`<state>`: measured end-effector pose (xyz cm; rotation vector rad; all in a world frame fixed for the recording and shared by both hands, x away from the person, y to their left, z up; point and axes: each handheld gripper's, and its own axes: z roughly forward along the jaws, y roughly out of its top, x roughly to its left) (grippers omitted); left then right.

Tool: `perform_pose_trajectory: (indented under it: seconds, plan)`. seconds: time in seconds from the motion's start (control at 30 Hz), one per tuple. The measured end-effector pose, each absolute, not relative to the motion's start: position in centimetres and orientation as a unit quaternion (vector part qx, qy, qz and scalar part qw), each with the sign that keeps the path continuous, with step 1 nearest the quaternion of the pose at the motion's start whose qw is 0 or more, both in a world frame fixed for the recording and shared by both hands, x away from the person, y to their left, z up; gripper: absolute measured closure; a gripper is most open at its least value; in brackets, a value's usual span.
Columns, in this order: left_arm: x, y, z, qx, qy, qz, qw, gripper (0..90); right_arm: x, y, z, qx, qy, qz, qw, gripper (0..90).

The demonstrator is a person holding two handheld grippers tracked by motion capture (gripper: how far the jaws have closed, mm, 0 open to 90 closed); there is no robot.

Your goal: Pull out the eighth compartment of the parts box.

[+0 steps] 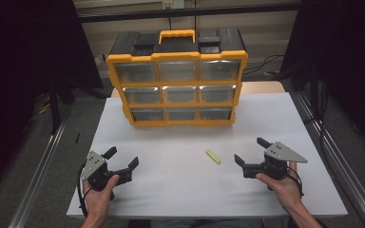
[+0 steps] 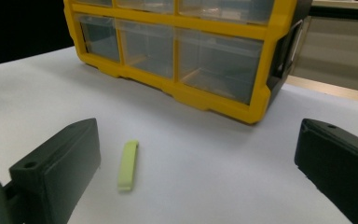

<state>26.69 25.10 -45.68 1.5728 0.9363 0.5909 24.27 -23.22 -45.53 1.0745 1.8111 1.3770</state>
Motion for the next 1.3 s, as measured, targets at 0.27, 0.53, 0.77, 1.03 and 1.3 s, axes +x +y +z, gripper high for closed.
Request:
perform_pose_trajectory:
  seconds: [0.27,0.53,0.77,1.03,1.3]
  plan:
    - [26.7,24.9,-45.7,0.671,0.399,0.252,0.572,5.6,25.9,-21.7,-45.3,0.394,0.689,0.524,0.308,0.0]
    - [26.6,24.9,-45.7,0.673,0.397,0.251,0.571,5.6,26.8,-20.5,-45.3,0.387,0.698,0.516,0.311,0.4]
    - [26.5,24.8,-45.6,0.675,0.395,0.255,0.568,5.6,27.9,-19.0,-44.9,0.368,0.704,0.523,0.309,0.3]
    - [26.5,25.0,-45.6,0.681,0.391,0.257,0.563,5.6,28.9,-17.6,-45.0,0.363,0.712,0.519,0.302,0.3]
    - [26.5,25.0,-45.6,0.675,0.391,0.253,0.572,5.5,29.7,-16.2,-45.1,0.353,0.708,0.522,0.318,1.5]
